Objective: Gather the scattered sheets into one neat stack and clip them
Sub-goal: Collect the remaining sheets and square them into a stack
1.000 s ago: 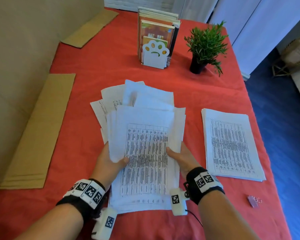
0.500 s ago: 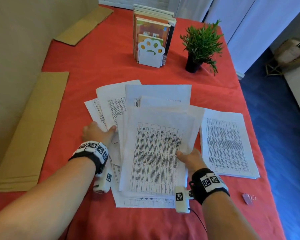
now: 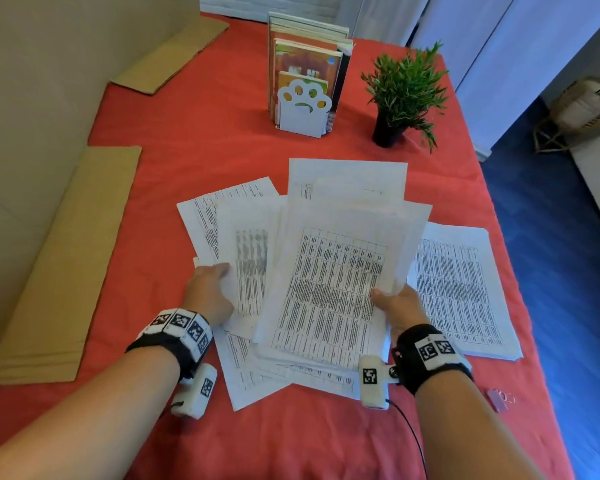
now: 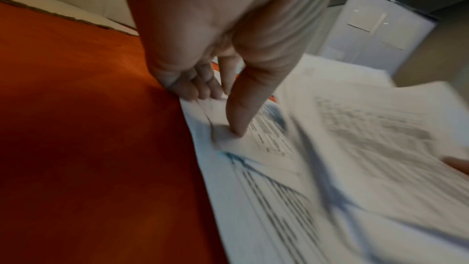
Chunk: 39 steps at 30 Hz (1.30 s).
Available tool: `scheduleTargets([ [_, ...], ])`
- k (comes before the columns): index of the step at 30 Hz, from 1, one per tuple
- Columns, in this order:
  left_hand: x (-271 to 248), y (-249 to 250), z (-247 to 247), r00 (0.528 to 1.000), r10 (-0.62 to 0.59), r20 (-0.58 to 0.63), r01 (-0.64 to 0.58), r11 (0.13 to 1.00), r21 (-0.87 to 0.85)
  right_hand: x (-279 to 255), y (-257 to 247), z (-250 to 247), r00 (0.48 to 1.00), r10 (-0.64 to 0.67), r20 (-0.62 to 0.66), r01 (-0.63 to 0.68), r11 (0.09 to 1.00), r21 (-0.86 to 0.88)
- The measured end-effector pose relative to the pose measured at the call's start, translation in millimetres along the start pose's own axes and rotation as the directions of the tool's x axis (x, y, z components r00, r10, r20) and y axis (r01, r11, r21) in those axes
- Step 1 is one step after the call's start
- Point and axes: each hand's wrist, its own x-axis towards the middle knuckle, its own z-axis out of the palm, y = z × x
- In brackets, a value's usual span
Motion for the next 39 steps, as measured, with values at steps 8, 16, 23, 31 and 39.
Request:
scheduleTargets([
  [8,-27,18,16,0.992,-0.067,-0.104,0.057,0.994,-0.096,0,19,47,0.972,-0.041,-0.23,-0.014,0.972,-0.233],
  [16,-26,29,23,0.995,-0.084,-0.053,0.082,0.996,-0.031,-3,14,58,0.986,-0.136,-0.093,0.092,0.923,-0.374],
  [23,-28,34,19,0.998,0.033,0.044,-0.023,0.976,-0.218,-19,8,52,0.978,-0.2,0.058,0.207,0.899,-0.387],
  [31,-35,8,9,0.998,0.052,-0.019,-0.055,0.892,-0.449,-20,7,41,0.977,-0.207,-0.044,0.137,0.776,-0.615],
  [39,-43,-6,18,0.997,0.07,0.036,-0.03,0.763,-0.646,-25,1,45,0.96,-0.24,0.147,0.247,0.968,-0.037],
])
